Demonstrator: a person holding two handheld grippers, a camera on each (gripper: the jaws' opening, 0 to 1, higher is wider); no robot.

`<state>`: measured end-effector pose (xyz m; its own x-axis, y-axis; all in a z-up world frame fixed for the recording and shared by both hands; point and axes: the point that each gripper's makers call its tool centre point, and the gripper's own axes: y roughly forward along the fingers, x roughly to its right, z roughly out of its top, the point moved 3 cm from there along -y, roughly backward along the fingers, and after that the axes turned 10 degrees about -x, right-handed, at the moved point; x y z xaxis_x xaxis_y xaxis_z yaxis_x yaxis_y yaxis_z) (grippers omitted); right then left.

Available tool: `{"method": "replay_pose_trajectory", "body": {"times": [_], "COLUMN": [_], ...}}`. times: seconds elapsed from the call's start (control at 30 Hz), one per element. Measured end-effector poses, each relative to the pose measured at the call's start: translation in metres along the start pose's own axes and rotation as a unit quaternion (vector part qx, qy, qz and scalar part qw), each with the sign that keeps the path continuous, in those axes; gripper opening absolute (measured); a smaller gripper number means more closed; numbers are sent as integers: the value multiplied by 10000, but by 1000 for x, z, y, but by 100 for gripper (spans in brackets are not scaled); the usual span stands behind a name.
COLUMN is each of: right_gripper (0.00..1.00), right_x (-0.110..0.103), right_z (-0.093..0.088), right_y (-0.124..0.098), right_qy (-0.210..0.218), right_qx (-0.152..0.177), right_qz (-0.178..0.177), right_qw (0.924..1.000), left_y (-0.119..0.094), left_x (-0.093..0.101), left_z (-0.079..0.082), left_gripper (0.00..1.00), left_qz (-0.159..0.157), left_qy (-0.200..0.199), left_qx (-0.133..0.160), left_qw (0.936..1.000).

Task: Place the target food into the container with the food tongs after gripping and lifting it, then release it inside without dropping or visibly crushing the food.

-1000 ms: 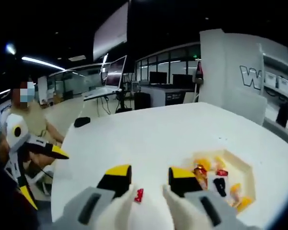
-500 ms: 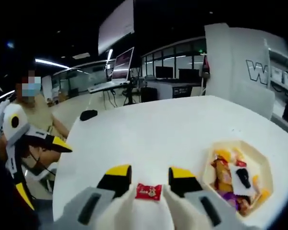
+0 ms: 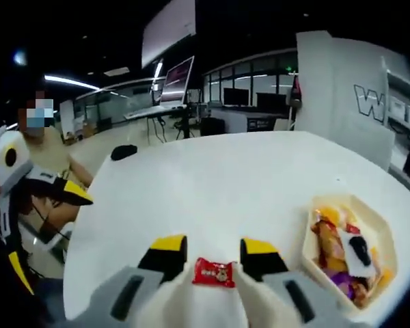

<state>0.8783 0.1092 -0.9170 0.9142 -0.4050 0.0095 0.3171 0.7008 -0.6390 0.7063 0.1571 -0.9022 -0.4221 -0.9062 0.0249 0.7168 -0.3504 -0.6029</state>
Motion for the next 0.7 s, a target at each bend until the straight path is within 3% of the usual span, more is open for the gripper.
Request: {"method": "replay_pose_trajectory", "body": {"times": [0.2,0.3,0.5,0.63,0.7], "right_gripper": [23,19,14,15,15], "right_x": [2,7,3,11,13], "right_z": [-1,-3,-2,4,8], "right_y": [0,2,1,-3,-8], "right_qy": [35,454,129,886,854], "right_qx": [7,10,24,176,268], "right_qz": [69,105,-7,83,104], "right_qw": [10000,9989,9999,9959,9959], "left_y": [-1,0,0,-2,-3], "left_x": [-2,-2,0,1,1], "left_z": [-3,-3,-2,-2,-2], "left_gripper": [96,96,96,94,95], "left_qz": [39,25,8,49,43], "left_qy": [-42,-32,-38,75,38], "left_qx": [-30,-27,-14,-4,15], "left_qw": [10000,10000,10000,10000,10000]}}
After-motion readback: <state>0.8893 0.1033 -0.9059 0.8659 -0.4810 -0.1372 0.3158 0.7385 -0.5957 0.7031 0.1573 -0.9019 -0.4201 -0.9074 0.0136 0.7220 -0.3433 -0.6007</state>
